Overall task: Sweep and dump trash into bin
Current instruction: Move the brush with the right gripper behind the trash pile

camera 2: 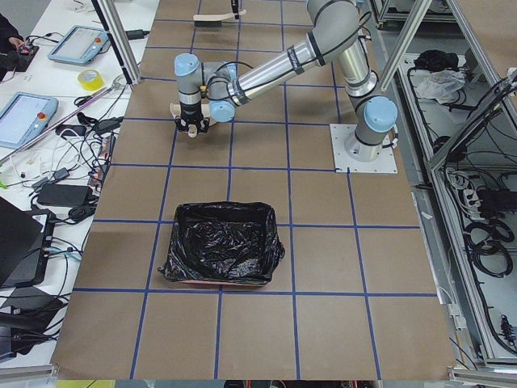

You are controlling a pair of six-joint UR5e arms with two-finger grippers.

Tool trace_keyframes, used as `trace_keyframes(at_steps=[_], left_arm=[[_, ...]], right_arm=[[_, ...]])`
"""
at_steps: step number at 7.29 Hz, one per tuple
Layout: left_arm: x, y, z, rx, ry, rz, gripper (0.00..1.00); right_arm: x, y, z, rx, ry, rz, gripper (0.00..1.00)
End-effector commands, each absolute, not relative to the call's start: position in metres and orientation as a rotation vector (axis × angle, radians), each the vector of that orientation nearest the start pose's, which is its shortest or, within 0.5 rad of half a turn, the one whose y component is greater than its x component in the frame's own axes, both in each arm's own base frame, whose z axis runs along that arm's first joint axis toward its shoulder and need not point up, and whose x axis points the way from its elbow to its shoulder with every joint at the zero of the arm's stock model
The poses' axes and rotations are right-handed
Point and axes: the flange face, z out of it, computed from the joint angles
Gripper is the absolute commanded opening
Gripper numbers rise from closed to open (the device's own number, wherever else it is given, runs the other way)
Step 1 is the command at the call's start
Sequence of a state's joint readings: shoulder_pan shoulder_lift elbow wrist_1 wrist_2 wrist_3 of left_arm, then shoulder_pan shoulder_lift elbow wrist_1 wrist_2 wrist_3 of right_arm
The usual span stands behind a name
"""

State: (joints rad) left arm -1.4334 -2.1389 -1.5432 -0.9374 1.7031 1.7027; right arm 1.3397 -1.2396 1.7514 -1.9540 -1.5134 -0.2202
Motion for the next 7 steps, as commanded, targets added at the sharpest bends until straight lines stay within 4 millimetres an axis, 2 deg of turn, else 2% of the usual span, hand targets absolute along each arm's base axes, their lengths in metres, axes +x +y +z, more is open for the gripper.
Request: trace_keyframes(at_steps=[1, 2, 4, 5, 7], left_arm=[[-0.031, -0.684, 0.230, 2.103, 2.119, 0.070, 0.00], [-0.031, -0.684, 0.230, 2.103, 2.119, 0.070, 0.00], [-0.031, -0.684, 0.230, 2.102, 2.118, 0.069, 0.00], [-0.031, -0.684, 0.230, 2.102, 2.118, 0.069, 0.00], [-0.030, -0.684, 0.229, 2.103, 2.119, 0.070, 0.00]], right_arm=[[0.100, -0.572, 0.261, 0.153, 3.023, 0.232, 0.00], [0.139, -0.562, 0.261, 0.260, 2.971, 0.287, 0.00], [0.201, -0.542, 0.253, 0.329, 2.982, 0.342, 0.00], [0.230, -0.532, 0.256, 0.346, 2.990, 0.336, 0.00], [0.276, -0.514, 0.250, 0.393, 2.970, 0.374, 0.00]])
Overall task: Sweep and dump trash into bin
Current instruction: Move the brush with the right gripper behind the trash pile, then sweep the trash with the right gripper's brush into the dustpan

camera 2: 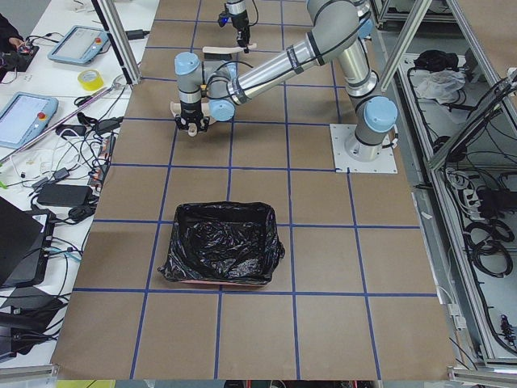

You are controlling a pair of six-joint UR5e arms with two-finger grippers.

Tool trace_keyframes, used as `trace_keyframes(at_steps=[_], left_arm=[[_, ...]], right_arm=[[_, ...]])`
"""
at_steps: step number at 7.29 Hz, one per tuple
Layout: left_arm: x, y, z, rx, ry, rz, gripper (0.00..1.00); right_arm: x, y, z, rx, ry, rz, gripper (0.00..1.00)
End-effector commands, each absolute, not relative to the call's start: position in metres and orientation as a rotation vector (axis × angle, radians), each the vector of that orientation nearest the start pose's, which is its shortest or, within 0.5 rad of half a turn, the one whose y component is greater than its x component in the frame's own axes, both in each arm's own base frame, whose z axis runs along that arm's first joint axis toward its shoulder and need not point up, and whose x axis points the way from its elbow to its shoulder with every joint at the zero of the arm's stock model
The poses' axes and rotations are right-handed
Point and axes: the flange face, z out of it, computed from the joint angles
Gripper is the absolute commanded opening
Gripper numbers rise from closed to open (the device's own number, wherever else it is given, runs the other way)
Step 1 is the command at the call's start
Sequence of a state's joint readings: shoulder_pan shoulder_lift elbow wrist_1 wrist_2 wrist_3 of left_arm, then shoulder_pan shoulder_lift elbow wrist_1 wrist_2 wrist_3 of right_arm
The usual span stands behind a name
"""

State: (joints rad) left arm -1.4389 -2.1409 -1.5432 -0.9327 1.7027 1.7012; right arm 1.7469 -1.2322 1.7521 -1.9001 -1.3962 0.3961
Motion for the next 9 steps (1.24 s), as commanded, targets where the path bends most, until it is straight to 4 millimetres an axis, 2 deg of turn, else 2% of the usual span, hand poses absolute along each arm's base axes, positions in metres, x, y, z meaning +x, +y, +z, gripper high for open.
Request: trace_keyframes(at_steps=[1, 2, 3, 4, 7, 8, 9], left_arm=[[-0.031, -0.684, 0.230, 2.102, 2.118, 0.069, 0.00], [-0.033, -0.683, 0.229, 2.107, 2.117, 0.071, 0.00], [-0.034, -0.680, 0.230, 2.113, 2.113, 0.071, 0.00], [-0.034, -0.679, 0.229, 2.117, 2.113, 0.074, 0.00], [-0.034, -0.679, 0.229, 2.118, 2.111, 0.073, 0.00], [-0.034, -0.679, 0.229, 2.118, 2.111, 0.073, 0.00], [-0.034, -0.679, 0.229, 2.118, 2.111, 0.073, 0.00]], right_arm=[[0.295, -0.505, 0.242, 0.372, 2.975, 0.402, 0.00], [0.312, -0.504, 0.234, 0.373, 2.974, 0.375, 0.00], [0.325, -0.509, 0.235, 0.444, 2.926, 0.363, 0.00], [0.346, -0.519, 0.243, 0.432, 2.915, 0.327, 0.00], [0.416, -0.552, 0.246, 0.468, 2.888, 0.277, 0.00], [0.438, -0.553, 0.250, 0.468, 2.826, 0.303, 0.00], [0.451, -0.552, 0.247, 0.459, 2.815, 0.288, 0.00]])
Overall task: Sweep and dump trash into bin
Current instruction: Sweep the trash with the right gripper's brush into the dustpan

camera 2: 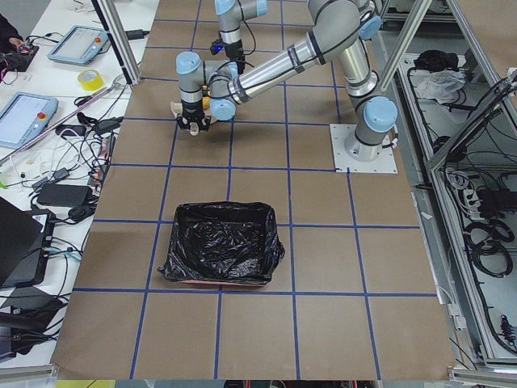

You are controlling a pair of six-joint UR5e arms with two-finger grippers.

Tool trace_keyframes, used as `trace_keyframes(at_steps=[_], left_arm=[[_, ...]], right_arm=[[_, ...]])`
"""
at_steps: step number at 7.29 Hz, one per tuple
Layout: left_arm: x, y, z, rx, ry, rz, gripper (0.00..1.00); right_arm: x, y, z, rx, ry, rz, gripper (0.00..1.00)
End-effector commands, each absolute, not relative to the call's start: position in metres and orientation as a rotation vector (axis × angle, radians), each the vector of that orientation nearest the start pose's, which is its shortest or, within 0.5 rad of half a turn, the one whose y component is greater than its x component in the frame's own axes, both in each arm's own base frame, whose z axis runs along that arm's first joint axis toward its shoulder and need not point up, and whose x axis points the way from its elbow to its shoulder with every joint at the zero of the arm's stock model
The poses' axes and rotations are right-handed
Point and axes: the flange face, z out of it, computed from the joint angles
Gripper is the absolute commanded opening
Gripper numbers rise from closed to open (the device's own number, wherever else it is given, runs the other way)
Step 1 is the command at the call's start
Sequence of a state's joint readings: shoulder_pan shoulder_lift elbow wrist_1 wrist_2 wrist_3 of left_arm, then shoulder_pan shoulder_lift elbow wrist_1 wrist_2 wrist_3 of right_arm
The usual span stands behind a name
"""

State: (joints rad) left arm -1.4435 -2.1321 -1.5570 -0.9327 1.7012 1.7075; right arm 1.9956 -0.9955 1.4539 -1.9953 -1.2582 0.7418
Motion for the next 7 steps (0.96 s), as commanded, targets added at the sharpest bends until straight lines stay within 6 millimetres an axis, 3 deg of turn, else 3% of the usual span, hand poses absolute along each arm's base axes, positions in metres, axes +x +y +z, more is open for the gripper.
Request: trace_keyframes(at_steps=[1, 4, 5, 7], left_arm=[[-0.034, -0.680, 0.230, -2.333, -2.326, -0.077, 0.00], [-0.034, -0.681, 0.233, -2.337, -2.327, -0.069, 0.00], [-0.034, -0.681, 0.234, -2.337, -2.323, -0.060, 0.00], [-0.034, -0.681, 0.235, -2.337, -2.322, -0.052, 0.00]], right_arm=[[0.466, -0.547, 0.247, 0.469, 2.745, 0.301, 0.00], [0.506, -0.539, 0.246, 0.451, 2.655, 0.286, 0.00], [0.517, -0.539, 0.259, 0.452, 2.642, 0.265, 0.00], [0.509, -0.545, 0.265, 0.457, 2.661, 0.241, 0.00]])
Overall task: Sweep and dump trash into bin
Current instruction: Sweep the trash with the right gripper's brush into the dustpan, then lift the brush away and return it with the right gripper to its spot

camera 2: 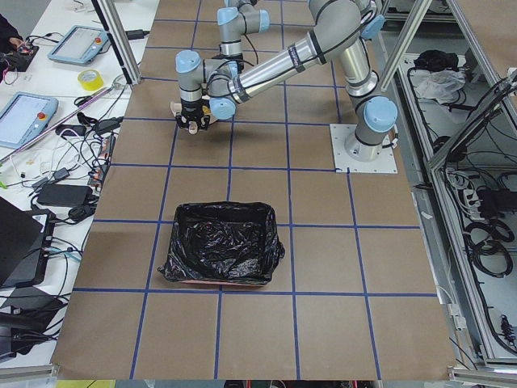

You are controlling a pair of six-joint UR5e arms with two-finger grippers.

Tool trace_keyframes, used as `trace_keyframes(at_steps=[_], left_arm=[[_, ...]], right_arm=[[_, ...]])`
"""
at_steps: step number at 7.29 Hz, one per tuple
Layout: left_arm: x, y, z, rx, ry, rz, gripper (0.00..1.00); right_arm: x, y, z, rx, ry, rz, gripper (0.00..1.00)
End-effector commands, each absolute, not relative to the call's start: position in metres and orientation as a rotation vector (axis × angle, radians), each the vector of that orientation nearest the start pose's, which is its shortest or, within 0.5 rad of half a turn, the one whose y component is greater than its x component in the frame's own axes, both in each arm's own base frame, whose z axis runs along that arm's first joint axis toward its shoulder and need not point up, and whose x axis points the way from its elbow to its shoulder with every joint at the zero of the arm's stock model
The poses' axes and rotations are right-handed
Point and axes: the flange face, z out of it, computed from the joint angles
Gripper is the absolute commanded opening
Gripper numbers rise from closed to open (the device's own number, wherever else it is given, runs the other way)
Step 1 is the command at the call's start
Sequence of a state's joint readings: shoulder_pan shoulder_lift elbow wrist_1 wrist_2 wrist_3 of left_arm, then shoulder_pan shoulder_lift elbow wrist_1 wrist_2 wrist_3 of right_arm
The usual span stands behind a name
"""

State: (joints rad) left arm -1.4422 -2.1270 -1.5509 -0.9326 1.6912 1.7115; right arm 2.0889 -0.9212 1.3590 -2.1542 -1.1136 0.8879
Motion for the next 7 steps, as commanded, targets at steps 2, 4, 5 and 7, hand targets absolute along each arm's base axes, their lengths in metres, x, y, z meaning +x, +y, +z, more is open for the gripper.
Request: trace_keyframes(at_steps=[2, 4, 5, 7], left_arm=[[-0.035, -0.681, 0.236, -2.336, -2.322, -0.047, 0.00], [-0.032, -0.679, 0.235, -2.311, -2.317, -0.009, 0.00], [-0.026, -0.679, 0.236, -2.296, -2.322, 0.010, 0.00], [-0.025, -0.679, 0.235, -2.269, -2.311, 0.061, 0.00]], right_arm=[[0.483, -0.549, 0.283, 0.526, 2.725, 0.262, 0.00], [0.446, -0.542, 0.322, 0.612, 2.781, 0.333, 0.00], [0.423, -0.553, 0.329, 0.637, 2.793, 0.317, 0.00], [0.341, -0.577, 0.340, 0.575, 2.955, 0.290, 0.00]])
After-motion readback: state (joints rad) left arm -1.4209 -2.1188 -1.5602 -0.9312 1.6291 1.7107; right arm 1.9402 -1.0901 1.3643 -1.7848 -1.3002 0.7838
